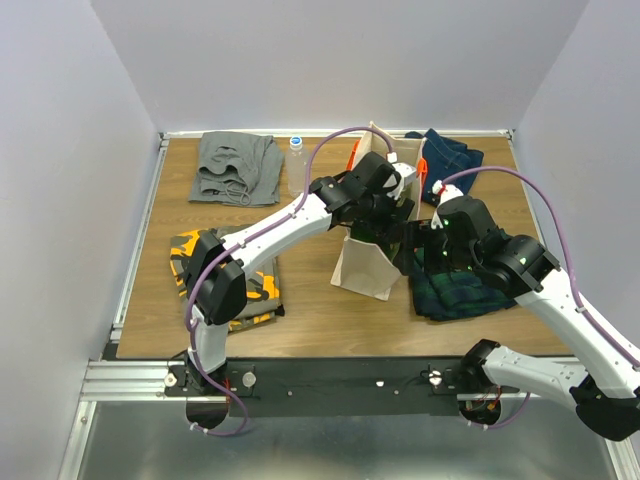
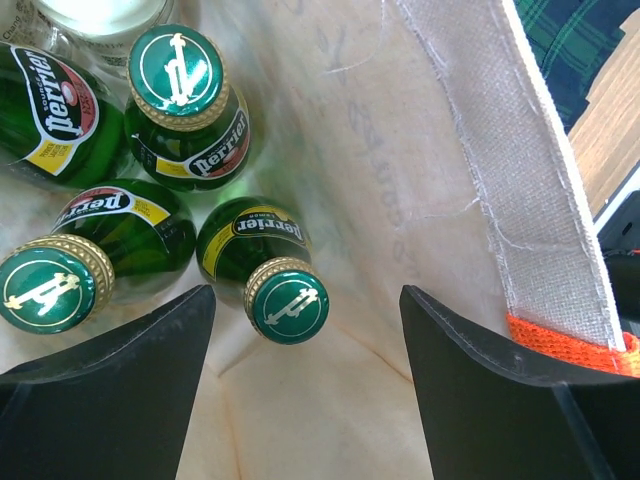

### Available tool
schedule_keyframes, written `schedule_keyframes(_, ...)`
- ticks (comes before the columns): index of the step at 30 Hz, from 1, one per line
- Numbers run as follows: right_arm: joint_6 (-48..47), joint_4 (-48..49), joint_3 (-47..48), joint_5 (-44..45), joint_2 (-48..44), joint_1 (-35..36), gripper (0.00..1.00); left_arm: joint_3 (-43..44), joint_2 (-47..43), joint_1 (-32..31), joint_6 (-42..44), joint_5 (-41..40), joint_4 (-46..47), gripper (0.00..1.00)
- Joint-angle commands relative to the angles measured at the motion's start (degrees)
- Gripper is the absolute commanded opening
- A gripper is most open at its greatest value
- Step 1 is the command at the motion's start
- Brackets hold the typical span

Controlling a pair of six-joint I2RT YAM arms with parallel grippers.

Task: Take the beverage out of the canvas bag
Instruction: Take out the drink from the canvas bag.

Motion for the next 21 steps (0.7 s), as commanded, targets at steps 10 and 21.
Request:
schedule_keyframes(10,0.0,-1.0,1.9,2.6,-0.7,0.4,1.0,1.1,-1.7,-0.4,-1.1,-1.2,2.4,0.74)
schedule_keyframes(21,0.0,-1.2,1.9,2.8,-0.8,0.4,1.0,1.0,-1.4,-0.4,-0.9,-1.3,1.9,0.64)
